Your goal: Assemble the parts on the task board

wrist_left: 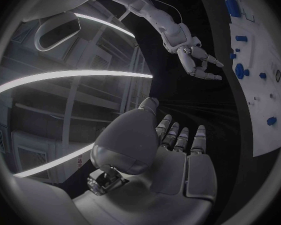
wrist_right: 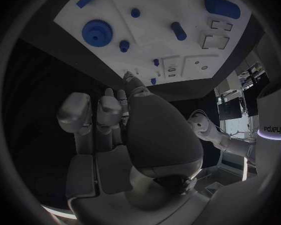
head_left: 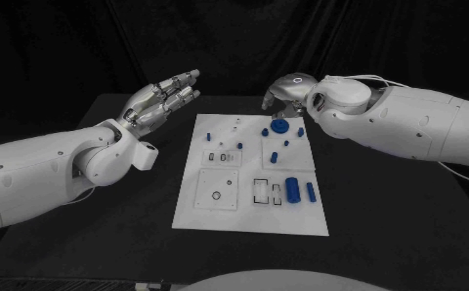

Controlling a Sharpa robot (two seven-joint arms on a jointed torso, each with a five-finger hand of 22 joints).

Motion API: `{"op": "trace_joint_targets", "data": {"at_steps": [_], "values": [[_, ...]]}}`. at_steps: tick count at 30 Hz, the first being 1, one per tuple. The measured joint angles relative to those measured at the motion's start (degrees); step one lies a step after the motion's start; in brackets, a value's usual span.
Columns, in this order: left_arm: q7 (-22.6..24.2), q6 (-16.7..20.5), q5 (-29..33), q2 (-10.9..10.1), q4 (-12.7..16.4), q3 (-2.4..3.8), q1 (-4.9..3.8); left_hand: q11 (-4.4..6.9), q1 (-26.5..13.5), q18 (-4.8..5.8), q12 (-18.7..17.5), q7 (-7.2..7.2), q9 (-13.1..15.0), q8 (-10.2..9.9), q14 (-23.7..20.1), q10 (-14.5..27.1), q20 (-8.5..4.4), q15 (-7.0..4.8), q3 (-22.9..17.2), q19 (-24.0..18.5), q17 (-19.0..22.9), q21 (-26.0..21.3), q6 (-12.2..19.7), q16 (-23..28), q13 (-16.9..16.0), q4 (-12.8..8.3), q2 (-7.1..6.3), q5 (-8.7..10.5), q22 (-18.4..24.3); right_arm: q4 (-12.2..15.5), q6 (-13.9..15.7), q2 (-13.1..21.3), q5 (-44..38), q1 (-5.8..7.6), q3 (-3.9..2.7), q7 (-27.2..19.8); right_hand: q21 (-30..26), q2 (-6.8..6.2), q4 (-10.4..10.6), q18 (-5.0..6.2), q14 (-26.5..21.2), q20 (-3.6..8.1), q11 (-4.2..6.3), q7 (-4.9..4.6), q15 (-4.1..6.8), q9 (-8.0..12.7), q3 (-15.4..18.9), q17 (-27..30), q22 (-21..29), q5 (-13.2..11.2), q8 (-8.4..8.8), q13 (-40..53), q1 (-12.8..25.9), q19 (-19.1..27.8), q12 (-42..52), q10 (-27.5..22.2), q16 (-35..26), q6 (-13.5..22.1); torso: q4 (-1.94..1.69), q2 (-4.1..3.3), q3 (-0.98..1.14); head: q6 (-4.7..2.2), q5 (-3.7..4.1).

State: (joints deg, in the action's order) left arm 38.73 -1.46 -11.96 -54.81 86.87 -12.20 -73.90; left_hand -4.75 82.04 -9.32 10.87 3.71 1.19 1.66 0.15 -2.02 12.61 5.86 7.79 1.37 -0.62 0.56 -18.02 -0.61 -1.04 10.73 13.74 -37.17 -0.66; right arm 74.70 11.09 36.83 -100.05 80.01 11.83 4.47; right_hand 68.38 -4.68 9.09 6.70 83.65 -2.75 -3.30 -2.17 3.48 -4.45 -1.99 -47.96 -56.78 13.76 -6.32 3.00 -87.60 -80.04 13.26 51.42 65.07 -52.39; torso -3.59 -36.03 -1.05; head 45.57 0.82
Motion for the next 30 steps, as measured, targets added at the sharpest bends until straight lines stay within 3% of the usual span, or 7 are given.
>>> {"op": "trace_joint_targets", "data": {"at_steps": [2, 7, 11, 13, 15, 23, 30], "values": [[0.00, -0.13, -0.01, -0.01, -0.03, 0.00, 0.00, 0.00, 0.00, 0.00, 0.00, 0.01, 0.00, 0.00, 0.09, 0.00, 0.00, 0.09, 0.00, 0.00, 0.00, 0.00, -0.01, -0.01, 0.00, 0.00, 0.00, 0.00, 0.00, -0.78, -0.57, -0.48, -0.18, -0.31, 0.00, 0.10, 0.00, 0.00, -0.26, 0.00, 0.00, 0.01, 0.20, 0.14, 0.00, -0.28, -2.05, 0.01, -0.33, 2.57, 0.00, 0.06, -0.01, 0.02, 0.00, 1.37, 0.00, -1.53, -0.05, -0.07, -0.03, -0.05, -0.08], [0.01, -0.59, -0.02, 0.07, -0.22, -0.01, 0.00, 0.01, 0.00, 0.00, 0.00, 0.00, 0.01, 0.00, 0.09, 0.01, 0.01, 0.09, -1.36, 0.00, 0.00, 0.00, 0.00, -0.01, 0.00, -1.34, 0.00, 0.00, -0.02, -3.17, -1.97, -1.97, -0.52, -1.50, 0.00, 0.23, 0.01, -0.01, -0.62, 0.00, 0.00, 0.27, 0.09, 0.23, 0.00, -0.39, -2.52, 0.02, -0.71, 2.59, 0.00, 0.06, -0.01, 0.37, -0.01, 1.94, 0.00, -1.52, -0.23, -0.17, -0.15, -0.05, -0.29], [0.01, -0.92, -0.04, 0.08, -0.23, -0.02, 0.00, 0.03, 0.00, 0.00, 0.00, 0.51, 0.01, 0.00, 0.10, 0.03, 0.02, 0.10, -1.34, 0.00, 0.00, 0.00, -0.51, -0.01, 0.00, -1.32, 0.00, 0.00, -0.04, -5.03, -2.56, -3.03, -0.67, -2.39, 0.00, 0.19, 0.68, -0.13, 0.40, 0.00, 0.00, 0.19, 0.02, 0.22, 0.00, -0.74, -3.54, 0.03, -1.12, -0.32, 0.00, 0.09, 0.13, 0.84, -0.86, 2.04, 0.00, -1.55, -0.32, -0.16, -0.20, 0.11, -0.53], [0.01, -1.08, -0.04, 0.06, -0.23, -0.02, 0.00, 0.10, 0.00, 0.00, 0.00, 0.51, 0.01, 0.00, 0.10, 0.09, 0.02, 0.10, -1.34, 0.00, 0.00, 0.00, -0.51, -0.01, 0.00, -1.32, 0.00, 0.00, -0.05, -6.07, -2.61, -3.55, -0.72, -2.92, 0.00, 0.06, 0.90, -1.78, 0.72, 0.00, 0.00, 0.19, 0.41, 0.22, 0.00, -0.91, -3.23, 0.01, -1.45, -2.61, 0.00, 0.15, 1.79, 0.85, -0.85, 2.88, 0.00, -1.55, -0.32, -0.14, -0.21, 0.23, -0.66], [0.01, -1.20, -0.05, 0.04, -0.24, -0.02, 0.01, 0.11, 0.00, 0.00, -0.01, 0.51, 0.01, 0.00, 0.10, 0.10, 0.03, 0.10, -1.34, 0.00, 0.00, 0.00, -0.51, -0.01, 0.00, -1.32, 0.00, 0.00, 0.00, -6.78, -2.58, -3.89, -0.77, -3.29, 0.00, -0.12, 0.90, -1.81, 1.20, 0.00, 0.00, 0.19, -0.12, 0.22, 0.00, -0.97, -2.75, -0.01, -1.64, -3.21, 0.00, 0.35, 1.82, 0.85, -0.85, 3.42, 0.88, -1.55, -0.31, -0.09, -0.20, 0.39, -0.87], [0.02, -1.85, -0.07, 0.18, -0.42, -0.02, 0.01, 0.12, 0.00, 0.00, -0.01, 1.51, 0.15, 0.00, 0.49, 0.11, 0.61, 0.50, -1.34, -0.58, 0.00, 0.01, -1.53, -0.05, 0.00, -1.33, 0.00, 0.00, -0.02, -8.79, -2.14, -5.09, -0.85, -4.00, 0.01, -1.24, 1.55, -1.81, 1.19, 0.00, 0.00, 0.06, 0.31, 0.62, 0.00, -1.13, -2.75, -0.52, -2.35, -0.31, 0.01, 0.37, 1.82, 0.99, -0.85, 4.37, 0.87, -1.13, -0.12, 0.05, -0.20, 0.93, -1.57], [0.02, -2.42, -0.08, 0.31, -0.66, -0.02, 0.08, 0.12, 0.00, 0.00, -0.01, 2.13, 0.36, 0.44, 0.49, 0.11, 0.62, 0.51, -1.35, -0.58, 0.00, 0.01, -2.15, -0.05, 0.00, -1.33, 0.00, 0.00, 0.00, -10.30, -1.80, -6.00, -0.89, -4.59, -0.01, -2.26, 1.56, -1.81, 1.19, 0.00, 0.00, -0.09, 0.31, 0.62, 0.00, -1.15, -2.76, -0.73, -2.79, -0.23, 0.01, 0.37, 1.82, 1.14, -0.85, 4.40, 0.87, -1.12, -0.12, 0.19, -0.19, 1.24, -1.67]]}}
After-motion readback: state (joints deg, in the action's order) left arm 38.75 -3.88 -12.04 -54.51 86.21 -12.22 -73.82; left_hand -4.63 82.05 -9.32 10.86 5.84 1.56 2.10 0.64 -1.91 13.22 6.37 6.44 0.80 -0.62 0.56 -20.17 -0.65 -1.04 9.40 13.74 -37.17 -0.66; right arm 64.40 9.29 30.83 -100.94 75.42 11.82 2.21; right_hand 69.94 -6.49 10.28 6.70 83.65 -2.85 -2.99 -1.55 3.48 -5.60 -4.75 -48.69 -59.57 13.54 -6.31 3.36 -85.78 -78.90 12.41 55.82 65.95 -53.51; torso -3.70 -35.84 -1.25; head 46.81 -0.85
